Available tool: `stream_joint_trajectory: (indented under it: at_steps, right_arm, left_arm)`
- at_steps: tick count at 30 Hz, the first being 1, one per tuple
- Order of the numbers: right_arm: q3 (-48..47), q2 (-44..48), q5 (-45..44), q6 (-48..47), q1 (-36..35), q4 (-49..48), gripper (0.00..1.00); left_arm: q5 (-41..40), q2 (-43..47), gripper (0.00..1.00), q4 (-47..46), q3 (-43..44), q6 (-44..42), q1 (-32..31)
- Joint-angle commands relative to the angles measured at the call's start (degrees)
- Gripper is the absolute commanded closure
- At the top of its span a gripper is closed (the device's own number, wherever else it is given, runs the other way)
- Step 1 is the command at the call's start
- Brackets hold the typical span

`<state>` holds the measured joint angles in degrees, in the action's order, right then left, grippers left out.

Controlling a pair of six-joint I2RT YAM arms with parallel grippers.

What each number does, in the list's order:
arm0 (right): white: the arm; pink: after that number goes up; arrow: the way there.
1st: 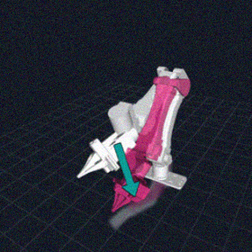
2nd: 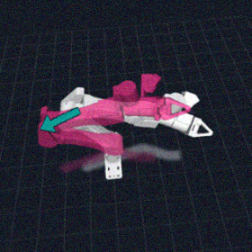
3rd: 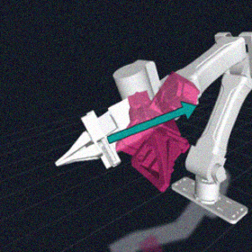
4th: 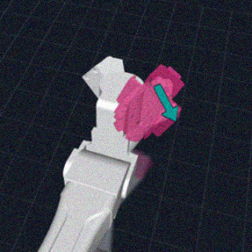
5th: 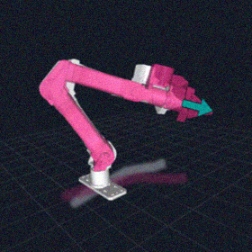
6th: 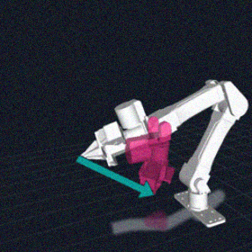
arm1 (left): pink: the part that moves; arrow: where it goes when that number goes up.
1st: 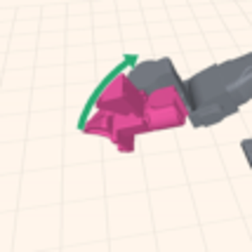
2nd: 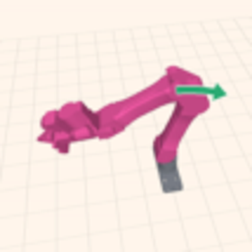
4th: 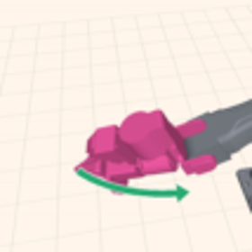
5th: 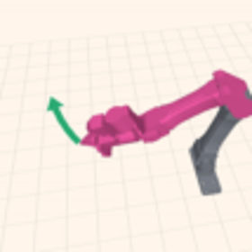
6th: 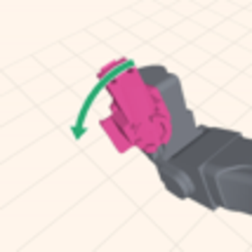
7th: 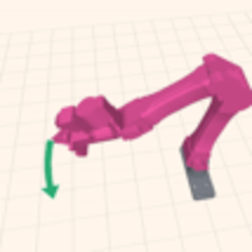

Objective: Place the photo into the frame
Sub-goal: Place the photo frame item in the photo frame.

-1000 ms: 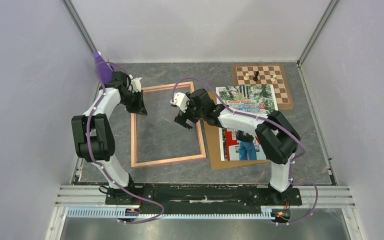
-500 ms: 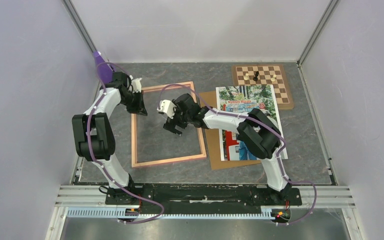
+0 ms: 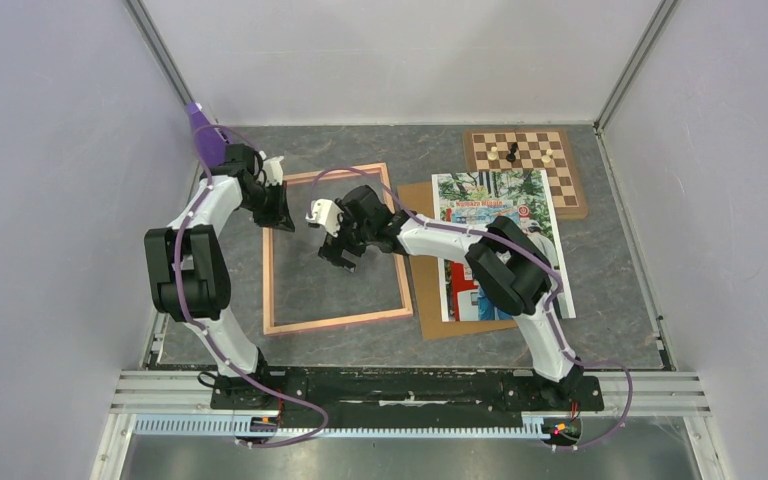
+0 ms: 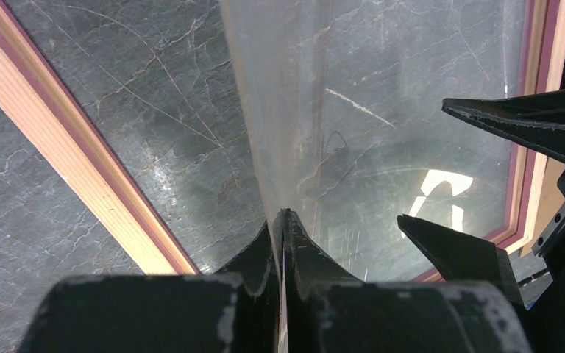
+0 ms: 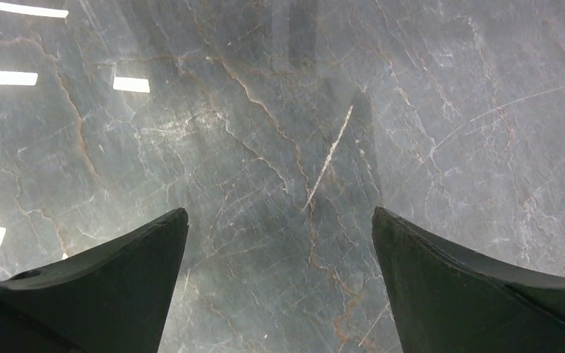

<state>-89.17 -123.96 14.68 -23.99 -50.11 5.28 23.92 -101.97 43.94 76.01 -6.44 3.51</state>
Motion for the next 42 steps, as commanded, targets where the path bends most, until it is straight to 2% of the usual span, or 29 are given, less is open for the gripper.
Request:
stream_joint_trajectory:
  at_steps: [1, 10, 20, 32, 42]
  right_arm:
    - [-3.1, -1.7, 1.2, 0.3, -0.3, -0.6, 0.01]
    - [-4.5, -3.1, 1.6, -0.4, -0.3, -0.6, 0.01]
    - [-4.0, -3.5, 1.0, -1.1, -0.3, -0.8, 0.01]
    - [-3.8, -4.1, 0.6, -1.1, -0.3, -1.1, 0.01]
    - [-2.0, -3.2, 0.5, -1.3, -0.3, -1.6, 0.01]
  left_arm:
    - [-0.9, -0.8, 0.94, -1.8, -0.3, -1.2, -0.2]
    - [-1.4, -0.7, 0.91, -2.0, -0.9, -1.0, -0.2]
    - [-2.2, -0.5, 0.69, -2.0, -1.6, -1.2, -0.2]
    - [-3.2, 0.1, 0.64, -2.0, -1.9, -1.7, -0.2]
    - [-3.9, 0.9, 0.54, -1.2, -2.1, -2.2, -0.2]
